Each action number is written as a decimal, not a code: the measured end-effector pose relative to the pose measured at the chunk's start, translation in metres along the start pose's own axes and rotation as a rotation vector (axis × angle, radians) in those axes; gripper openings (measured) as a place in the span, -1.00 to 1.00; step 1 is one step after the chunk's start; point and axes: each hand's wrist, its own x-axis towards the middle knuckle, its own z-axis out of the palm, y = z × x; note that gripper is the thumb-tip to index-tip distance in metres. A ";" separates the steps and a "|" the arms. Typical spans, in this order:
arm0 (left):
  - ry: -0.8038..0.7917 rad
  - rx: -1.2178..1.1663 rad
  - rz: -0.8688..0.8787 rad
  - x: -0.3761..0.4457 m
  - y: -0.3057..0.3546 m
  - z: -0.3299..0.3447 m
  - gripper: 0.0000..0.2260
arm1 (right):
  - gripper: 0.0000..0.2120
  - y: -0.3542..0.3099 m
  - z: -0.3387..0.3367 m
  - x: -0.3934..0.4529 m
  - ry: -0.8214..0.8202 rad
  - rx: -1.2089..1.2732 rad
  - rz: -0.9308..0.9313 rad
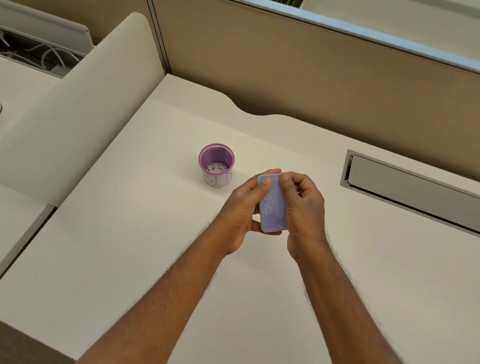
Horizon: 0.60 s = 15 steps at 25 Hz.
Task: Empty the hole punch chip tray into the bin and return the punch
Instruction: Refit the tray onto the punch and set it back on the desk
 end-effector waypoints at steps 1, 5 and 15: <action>0.002 0.011 -0.002 -0.001 0.000 0.002 -0.68 | -0.93 0.000 -0.001 -0.001 0.011 -0.009 -0.013; 0.028 -0.002 -0.015 -0.003 -0.003 0.018 -0.73 | -0.88 0.002 -0.015 -0.013 0.043 -0.076 -0.090; 0.140 -0.097 -0.107 -0.005 -0.014 0.067 -0.59 | -0.68 0.011 -0.093 -0.053 -0.011 -0.229 -0.289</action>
